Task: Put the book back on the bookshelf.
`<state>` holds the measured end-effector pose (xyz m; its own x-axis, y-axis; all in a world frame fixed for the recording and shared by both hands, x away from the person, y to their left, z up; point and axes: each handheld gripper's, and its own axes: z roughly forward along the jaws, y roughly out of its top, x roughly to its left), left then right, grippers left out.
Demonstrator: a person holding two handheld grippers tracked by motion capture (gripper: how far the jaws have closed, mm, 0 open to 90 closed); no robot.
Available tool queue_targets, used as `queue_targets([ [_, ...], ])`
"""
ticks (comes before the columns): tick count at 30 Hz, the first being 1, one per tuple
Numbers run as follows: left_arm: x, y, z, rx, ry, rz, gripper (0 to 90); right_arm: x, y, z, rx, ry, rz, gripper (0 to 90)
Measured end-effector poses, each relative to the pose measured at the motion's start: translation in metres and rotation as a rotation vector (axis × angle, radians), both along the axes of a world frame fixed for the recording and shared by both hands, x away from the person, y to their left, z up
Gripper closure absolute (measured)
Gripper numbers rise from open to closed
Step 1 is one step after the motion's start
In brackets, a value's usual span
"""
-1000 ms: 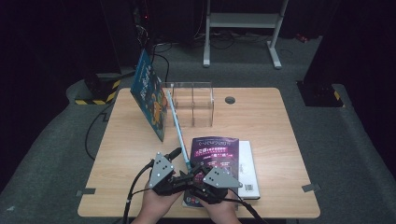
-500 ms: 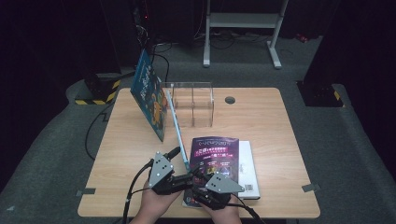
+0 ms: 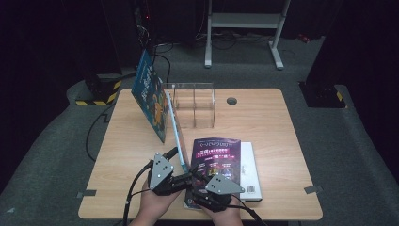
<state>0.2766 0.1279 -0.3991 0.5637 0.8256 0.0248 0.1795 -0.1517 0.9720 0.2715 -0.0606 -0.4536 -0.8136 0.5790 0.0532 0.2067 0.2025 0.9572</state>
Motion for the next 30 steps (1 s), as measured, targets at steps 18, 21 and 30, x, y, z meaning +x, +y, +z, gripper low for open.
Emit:
queue_targets([
  [18, -0.001, 0.001, 0.000, 0.028, -0.022, 0.004, 23.5, -0.007, -0.083, -0.003, -0.005, -0.050, -0.152, 52.8],
  [21, -0.002, 0.003, 0.000, 0.038, -0.028, 0.005, 24.9, 0.004, -0.102, -0.008, -0.027, -0.051, -0.233, 53.0],
  [30, -0.003, 0.010, 0.001, 0.048, -0.035, -0.004, 32.7, 0.022, -0.128, -0.019, -0.028, -0.034, -0.337, 53.3],
])
